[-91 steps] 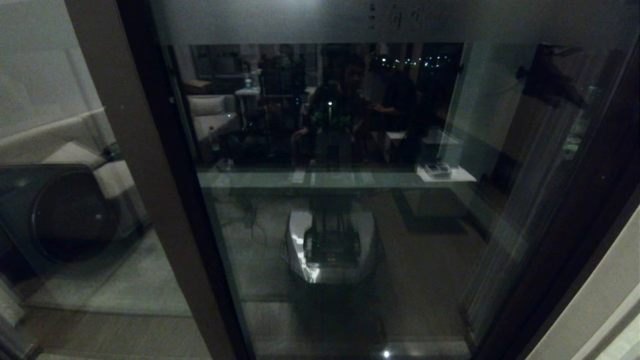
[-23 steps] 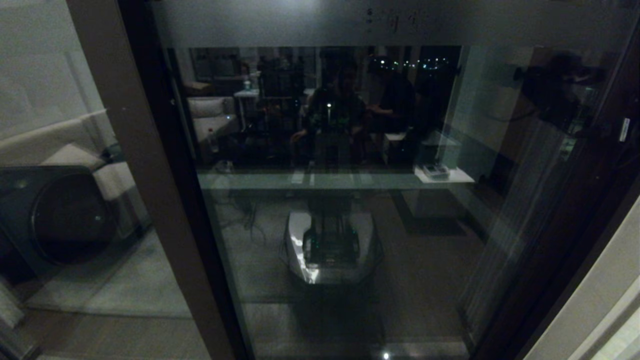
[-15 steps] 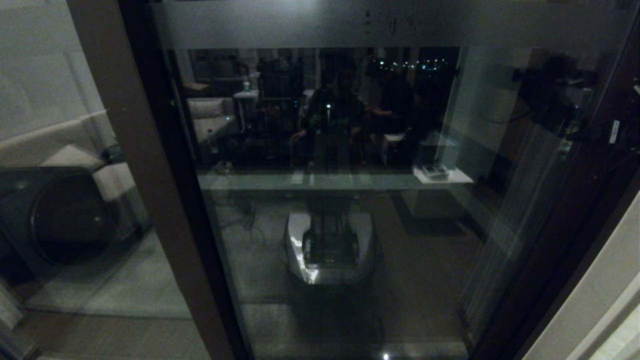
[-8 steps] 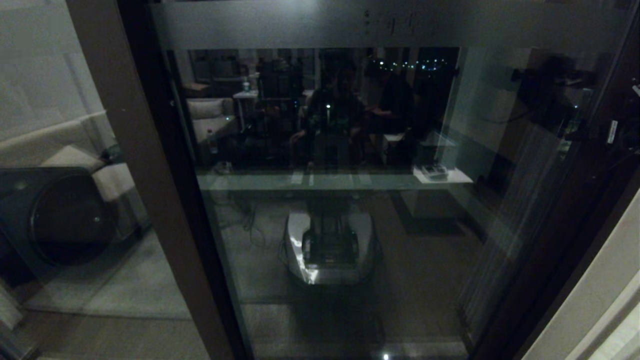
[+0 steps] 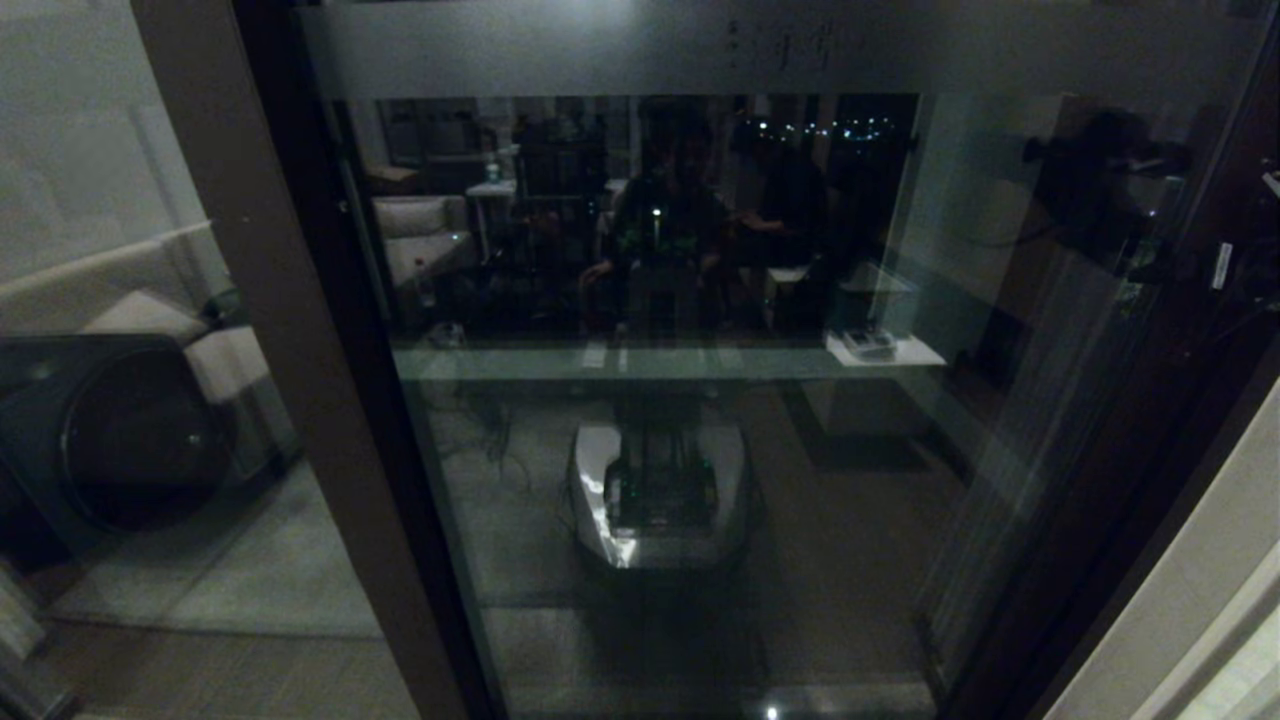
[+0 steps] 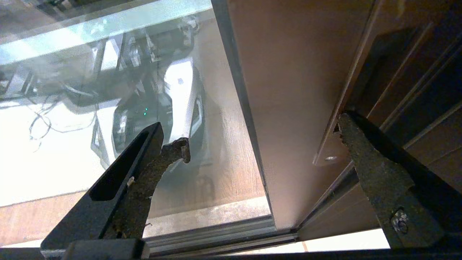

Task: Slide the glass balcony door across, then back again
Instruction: Open the slid door

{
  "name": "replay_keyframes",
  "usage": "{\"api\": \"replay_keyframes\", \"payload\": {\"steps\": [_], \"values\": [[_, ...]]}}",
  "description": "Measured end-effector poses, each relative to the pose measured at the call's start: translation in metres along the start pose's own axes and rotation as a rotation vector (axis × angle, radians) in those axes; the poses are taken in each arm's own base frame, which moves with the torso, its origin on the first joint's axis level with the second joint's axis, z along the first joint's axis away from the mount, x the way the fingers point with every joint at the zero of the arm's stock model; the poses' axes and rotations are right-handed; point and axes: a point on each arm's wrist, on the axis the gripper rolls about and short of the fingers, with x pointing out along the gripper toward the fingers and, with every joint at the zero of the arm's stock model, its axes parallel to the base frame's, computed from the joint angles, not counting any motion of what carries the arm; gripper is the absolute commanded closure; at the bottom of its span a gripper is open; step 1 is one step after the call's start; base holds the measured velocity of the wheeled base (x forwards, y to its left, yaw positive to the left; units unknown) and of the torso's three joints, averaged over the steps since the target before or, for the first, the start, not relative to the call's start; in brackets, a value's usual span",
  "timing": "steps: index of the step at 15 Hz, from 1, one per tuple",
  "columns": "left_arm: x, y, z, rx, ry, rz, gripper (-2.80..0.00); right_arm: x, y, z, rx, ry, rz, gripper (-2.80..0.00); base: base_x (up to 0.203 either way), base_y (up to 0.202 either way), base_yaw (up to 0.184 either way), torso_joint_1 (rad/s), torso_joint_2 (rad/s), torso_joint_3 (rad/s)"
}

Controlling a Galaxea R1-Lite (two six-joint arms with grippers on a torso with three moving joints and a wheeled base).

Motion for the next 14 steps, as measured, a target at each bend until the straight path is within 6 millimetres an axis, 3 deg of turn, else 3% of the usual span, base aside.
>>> {"api": "replay_keyframes", "payload": {"steps": [14], "values": [[0.000, 0.000, 0.000, 0.000, 0.000, -0.001, 0.00, -0.002, 0.014, -0.004, -0.004, 0.025, 0.039, -2.80, 0.000, 0.000, 0.000, 0.000, 0.00, 0.000]]}}
